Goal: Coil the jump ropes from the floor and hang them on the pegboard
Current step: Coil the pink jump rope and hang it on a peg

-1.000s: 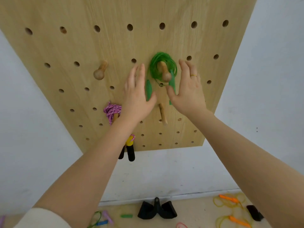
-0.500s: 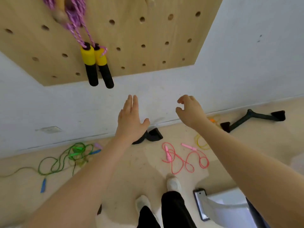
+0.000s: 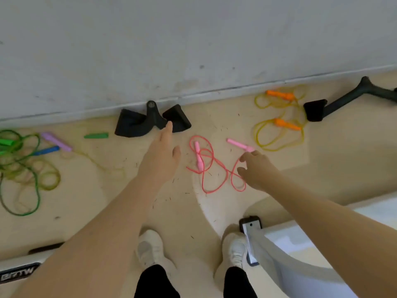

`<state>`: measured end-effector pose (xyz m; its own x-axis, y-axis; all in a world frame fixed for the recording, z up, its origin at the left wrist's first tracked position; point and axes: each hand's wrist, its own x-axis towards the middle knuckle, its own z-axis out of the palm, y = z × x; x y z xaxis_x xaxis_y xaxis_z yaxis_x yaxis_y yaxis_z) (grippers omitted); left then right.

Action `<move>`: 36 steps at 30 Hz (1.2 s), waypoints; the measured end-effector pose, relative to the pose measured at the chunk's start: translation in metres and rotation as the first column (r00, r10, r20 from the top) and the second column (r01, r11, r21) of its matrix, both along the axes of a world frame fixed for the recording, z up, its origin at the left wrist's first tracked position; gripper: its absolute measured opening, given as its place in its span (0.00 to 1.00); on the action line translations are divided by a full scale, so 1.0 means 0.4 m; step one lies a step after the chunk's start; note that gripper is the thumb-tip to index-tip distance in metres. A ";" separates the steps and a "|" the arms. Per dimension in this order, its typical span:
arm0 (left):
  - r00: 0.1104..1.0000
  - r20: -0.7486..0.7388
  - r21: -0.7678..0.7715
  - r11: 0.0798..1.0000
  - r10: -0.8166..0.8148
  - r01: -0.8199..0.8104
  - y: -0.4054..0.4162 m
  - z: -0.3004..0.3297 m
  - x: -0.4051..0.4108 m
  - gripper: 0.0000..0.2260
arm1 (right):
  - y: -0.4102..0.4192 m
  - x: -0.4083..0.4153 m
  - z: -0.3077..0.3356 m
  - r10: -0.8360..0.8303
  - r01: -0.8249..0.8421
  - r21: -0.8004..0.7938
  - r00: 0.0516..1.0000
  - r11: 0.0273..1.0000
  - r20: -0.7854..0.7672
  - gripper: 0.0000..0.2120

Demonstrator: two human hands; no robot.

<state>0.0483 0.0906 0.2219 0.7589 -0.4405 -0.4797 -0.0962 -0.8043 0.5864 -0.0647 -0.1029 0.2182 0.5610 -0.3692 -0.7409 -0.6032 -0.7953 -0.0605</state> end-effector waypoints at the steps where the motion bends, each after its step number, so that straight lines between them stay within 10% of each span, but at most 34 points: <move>1: 1.000 0.001 0.032 0.999 0.013 -0.013 -0.012 -0.081 -0.009 0.24 | -0.010 -0.003 -0.074 0.009 -0.009 0.000 1.000 1.000 0.004 0.18; 12: 0.922 -0.093 0.086 0.919 -0.376 0.384 -0.104 -0.770 -0.106 0.24 | 0.018 0.022 -0.742 -0.078 0.067 0.245 0.996 0.967 0.038 0.27; 16: 0.735 0.011 0.330 0.696 -0.678 0.638 -0.146 -0.834 -0.120 0.24 | 0.058 0.005 -0.862 -0.080 0.061 0.227 0.994 0.972 0.076 0.09; 20: 0.526 -0.030 0.507 0.441 -0.850 0.741 -0.197 -0.853 -0.149 0.26 | -0.030 -0.036 -0.879 -0.358 0.341 0.207 0.932 0.917 0.049 0.13; 23: 0.436 0.124 0.597 0.418 -0.891 0.684 -0.195 -0.800 -0.116 0.27 | -0.120 -0.069 -0.828 -0.696 0.661 0.293 0.718 0.691 0.020 0.15; 25: 0.491 0.005 0.606 0.394 -0.871 0.692 -0.189 -0.735 -0.097 0.23 | -0.160 -0.077 -0.777 -0.691 0.660 0.255 0.721 0.707 0.051 0.17; 28: 0.839 -0.202 0.348 0.763 -0.506 0.544 -0.166 -0.647 -0.081 0.12 | -0.168 -0.053 -0.651 -0.488 0.484 0.071 0.869 0.872 0.083 0.22; 31: 0.936 -0.235 0.007 0.963 -0.260 0.269 -0.159 -0.494 -0.061 0.11 | -0.123 -0.001 -0.482 -0.209 0.163 0.193 0.946 0.968 0.247 0.37; 34: 0.935 -0.342 -0.204 0.979 -0.091 0.020 -0.176 -0.303 -0.056 0.07 | -0.047 0.053 -0.282 -0.361 0.120 0.778 0.921 0.617 0.144 0.31; 36: 0.939 -0.343 -0.320 0.944 -0.037 -0.079 -0.185 -0.173 -0.048 0.03 | -0.021 0.076 -0.177 -0.420 0.147 0.884 0.905 0.445 0.061 0.20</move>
<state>0.0290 0.0164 0.1528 0.5863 -0.6015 -0.5426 0.1703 -0.5633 0.8085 -0.0342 -0.1114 0.1474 0.7490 0.1861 -0.6358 -0.6386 -0.0526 -0.7677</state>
